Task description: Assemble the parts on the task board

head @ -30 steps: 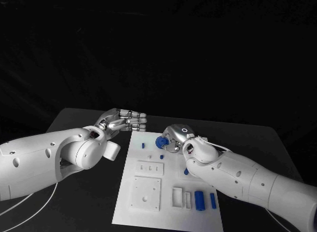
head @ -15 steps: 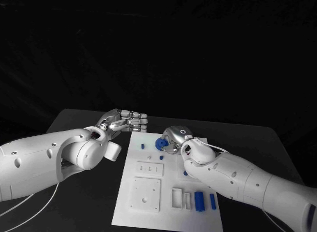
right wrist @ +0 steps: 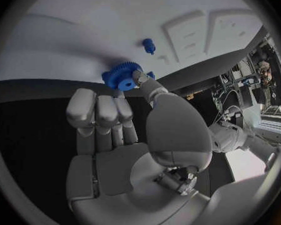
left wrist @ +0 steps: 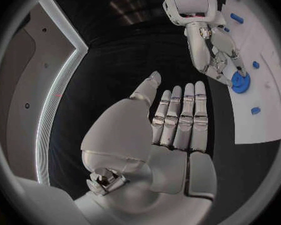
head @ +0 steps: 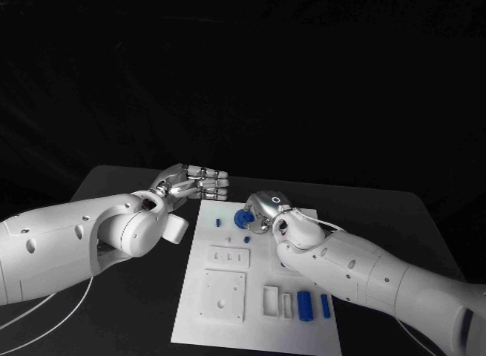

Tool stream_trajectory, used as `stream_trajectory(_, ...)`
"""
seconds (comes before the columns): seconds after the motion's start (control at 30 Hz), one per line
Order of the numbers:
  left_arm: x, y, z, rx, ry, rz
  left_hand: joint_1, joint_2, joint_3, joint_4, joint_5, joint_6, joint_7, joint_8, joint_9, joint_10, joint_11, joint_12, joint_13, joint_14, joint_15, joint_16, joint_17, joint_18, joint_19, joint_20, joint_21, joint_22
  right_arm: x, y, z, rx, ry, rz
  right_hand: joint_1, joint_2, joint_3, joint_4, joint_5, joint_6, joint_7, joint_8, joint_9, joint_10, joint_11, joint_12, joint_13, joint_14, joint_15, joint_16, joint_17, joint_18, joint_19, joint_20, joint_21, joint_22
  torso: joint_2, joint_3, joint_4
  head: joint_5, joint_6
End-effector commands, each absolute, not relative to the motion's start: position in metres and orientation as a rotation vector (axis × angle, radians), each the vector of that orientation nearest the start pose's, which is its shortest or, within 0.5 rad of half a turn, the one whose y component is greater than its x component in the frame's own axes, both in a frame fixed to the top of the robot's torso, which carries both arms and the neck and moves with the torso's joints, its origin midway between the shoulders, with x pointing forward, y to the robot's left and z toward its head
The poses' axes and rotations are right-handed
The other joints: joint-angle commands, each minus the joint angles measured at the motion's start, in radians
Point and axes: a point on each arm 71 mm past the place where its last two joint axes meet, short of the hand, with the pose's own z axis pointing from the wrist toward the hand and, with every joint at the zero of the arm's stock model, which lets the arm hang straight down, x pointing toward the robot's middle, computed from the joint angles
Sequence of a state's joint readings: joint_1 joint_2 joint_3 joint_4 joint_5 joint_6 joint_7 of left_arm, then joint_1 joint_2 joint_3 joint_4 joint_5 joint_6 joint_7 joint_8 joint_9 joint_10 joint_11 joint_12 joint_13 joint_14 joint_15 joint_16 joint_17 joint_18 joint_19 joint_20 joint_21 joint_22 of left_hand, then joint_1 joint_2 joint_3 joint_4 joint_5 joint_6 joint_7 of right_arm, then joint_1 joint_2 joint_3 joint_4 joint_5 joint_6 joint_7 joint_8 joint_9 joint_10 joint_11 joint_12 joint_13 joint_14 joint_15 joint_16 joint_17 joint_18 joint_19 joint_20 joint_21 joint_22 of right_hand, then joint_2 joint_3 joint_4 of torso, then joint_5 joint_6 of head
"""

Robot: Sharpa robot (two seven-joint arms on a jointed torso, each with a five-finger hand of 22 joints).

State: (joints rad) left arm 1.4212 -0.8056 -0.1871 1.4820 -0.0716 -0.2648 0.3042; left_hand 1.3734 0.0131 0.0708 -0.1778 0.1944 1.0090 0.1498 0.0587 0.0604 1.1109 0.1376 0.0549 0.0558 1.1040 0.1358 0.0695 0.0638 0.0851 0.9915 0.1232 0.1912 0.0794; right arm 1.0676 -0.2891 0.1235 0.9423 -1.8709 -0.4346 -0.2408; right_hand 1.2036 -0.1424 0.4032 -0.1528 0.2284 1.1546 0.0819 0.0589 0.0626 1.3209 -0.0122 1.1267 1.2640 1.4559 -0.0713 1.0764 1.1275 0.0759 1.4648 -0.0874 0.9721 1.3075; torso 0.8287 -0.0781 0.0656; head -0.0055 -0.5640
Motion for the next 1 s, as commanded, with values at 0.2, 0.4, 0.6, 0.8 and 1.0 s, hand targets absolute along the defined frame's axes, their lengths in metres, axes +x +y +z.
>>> stream_trajectory(0.2,0.5137,0.1974,-0.1263,-0.883,1.533,-1.502,-0.009,0.000,0.002,-0.001,0.005,0.003,0.000,0.003,0.001,-0.008,0.000,0.004,0.001,-0.007,0.003,-0.004,0.000,0.002,-0.009,0.001,0.005,0.000,0.5532,-0.0752,-0.2315,-0.238,1.501,0.388,0.004,-0.002,-0.005,0.008,0.002,-0.002,-0.002,0.003,0.001,-0.004,-0.001,-0.007,-0.003,0.001,-0.005,-0.004,-0.002,-0.004,0.016,-0.008,-0.002,0.120,-0.001,0.0000,-0.0003,-0.001,0.002)
stream_trajectory(0.4,0.5139,0.1966,-0.1259,-0.882,1.534,-1.504,-0.009,0.000,0.002,-0.001,0.005,0.003,0.000,0.003,0.001,-0.008,0.000,0.004,0.001,-0.007,0.003,-0.004,0.000,0.002,-0.009,0.001,0.005,0.000,0.5528,-0.0730,-0.2339,-0.247,1.515,0.384,0.004,-0.002,-0.018,0.016,0.000,-0.006,-0.001,0.003,0.001,-0.006,0.000,-0.011,-0.005,0.001,-0.004,-0.006,-0.004,-0.004,0.015,-0.007,-0.005,0.119,-0.001,0.0009,-0.0006,0.000,0.002)
stream_trajectory(0.6,0.5141,0.1968,-0.1257,-0.881,1.534,-1.503,-0.009,0.000,0.002,-0.001,0.005,0.003,0.000,0.003,0.001,-0.008,0.000,0.004,0.001,-0.007,0.003,-0.004,0.000,0.002,-0.009,0.001,0.005,0.000,0.5532,-0.0738,-0.2358,-0.248,1.529,0.373,0.006,-0.002,-0.024,0.023,-0.007,-0.008,-0.001,0.003,0.001,-0.007,0.000,-0.013,-0.007,0.001,-0.004,-0.008,-0.006,-0.003,0.015,-0.006,-0.008,0.119,-0.001,0.0013,-0.0016,0.000,0.001)
stream_trajectory(0.8,0.5142,0.1969,-0.1255,-0.881,1.534,-1.504,-0.009,0.000,0.002,-0.001,0.005,0.003,0.000,0.003,0.001,-0.008,0.000,0.004,0.001,-0.007,0.003,-0.004,0.000,0.002,-0.009,0.001,0.005,0.000,0.5530,-0.0749,-0.2361,-0.248,1.534,0.369,0.005,-0.002,-0.025,0.025,-0.008,-0.008,-0.001,0.003,0.001,-0.007,0.000,-0.013,-0.008,0.001,-0.004,-0.008,-0.006,-0.003,0.015,-0.007,-0.007,0.119,-0.001,0.0022,-0.0021,0.002,-0.001)
stream_trajectory(1.0,0.5142,0.1974,-0.1255,-0.882,1.533,-1.503,-0.009,0.000,0.002,-0.001,0.005,0.003,0.000,0.003,0.001,-0.008,0.000,0.004,0.001,-0.007,0.003,-0.004,0.000,0.002,-0.009,0.001,0.005,0.000,0.5533,-0.0767,-0.2363,-0.243,1.534,0.363,0.006,-0.003,-0.026,0.027,-0.008,-0.007,-0.001,0.003,0.001,-0.007,0.000,-0.012,-0.007,0.001,-0.005,-0.009,-0.007,-0.003,0.016,-0.007,-0.008,0.119,-0.001,0.0024,-0.0025,0.001,0.001)
